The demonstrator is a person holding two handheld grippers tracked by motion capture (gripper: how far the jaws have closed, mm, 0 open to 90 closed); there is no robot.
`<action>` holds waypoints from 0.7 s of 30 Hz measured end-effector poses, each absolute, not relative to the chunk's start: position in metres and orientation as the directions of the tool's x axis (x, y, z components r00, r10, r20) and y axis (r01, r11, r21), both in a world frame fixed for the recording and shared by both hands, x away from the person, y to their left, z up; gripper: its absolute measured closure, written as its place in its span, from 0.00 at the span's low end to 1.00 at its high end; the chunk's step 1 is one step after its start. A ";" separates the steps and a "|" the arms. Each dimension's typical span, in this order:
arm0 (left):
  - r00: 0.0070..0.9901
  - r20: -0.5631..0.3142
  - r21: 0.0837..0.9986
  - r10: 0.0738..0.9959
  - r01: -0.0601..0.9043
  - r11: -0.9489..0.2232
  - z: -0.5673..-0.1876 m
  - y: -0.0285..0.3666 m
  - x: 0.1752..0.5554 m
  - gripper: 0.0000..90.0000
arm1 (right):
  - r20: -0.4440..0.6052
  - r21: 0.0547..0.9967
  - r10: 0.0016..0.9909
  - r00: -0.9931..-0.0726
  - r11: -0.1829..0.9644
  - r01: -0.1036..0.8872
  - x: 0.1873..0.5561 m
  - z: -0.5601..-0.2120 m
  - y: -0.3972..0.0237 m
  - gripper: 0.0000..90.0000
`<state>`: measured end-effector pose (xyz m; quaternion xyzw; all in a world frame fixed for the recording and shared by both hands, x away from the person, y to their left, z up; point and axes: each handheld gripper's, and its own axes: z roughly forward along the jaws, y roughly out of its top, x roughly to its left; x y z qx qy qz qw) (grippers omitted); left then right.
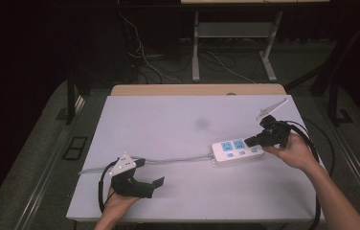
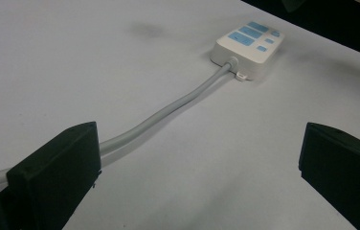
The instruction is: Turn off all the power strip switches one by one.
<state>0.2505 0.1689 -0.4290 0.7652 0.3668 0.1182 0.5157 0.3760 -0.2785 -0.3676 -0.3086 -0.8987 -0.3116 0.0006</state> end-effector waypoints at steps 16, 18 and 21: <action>0.701 -0.200 0.877 0.685 0.439 -0.194 -0.429 0.170 0.250 0.00 | 0.220 0.559 0.544 -0.809 0.609 0.562 0.383 -0.377 -0.268 1.00; 0.701 -0.200 0.878 0.685 0.439 -0.193 -0.429 0.170 0.250 0.00 | 0.220 0.563 0.541 -0.812 0.610 0.558 0.383 -0.379 -0.268 1.00; 0.702 -0.199 0.878 0.684 0.438 -0.194 -0.428 0.170 0.250 0.00 | 0.226 0.551 0.545 -0.807 0.612 0.567 0.384 -0.383 -0.268 1.00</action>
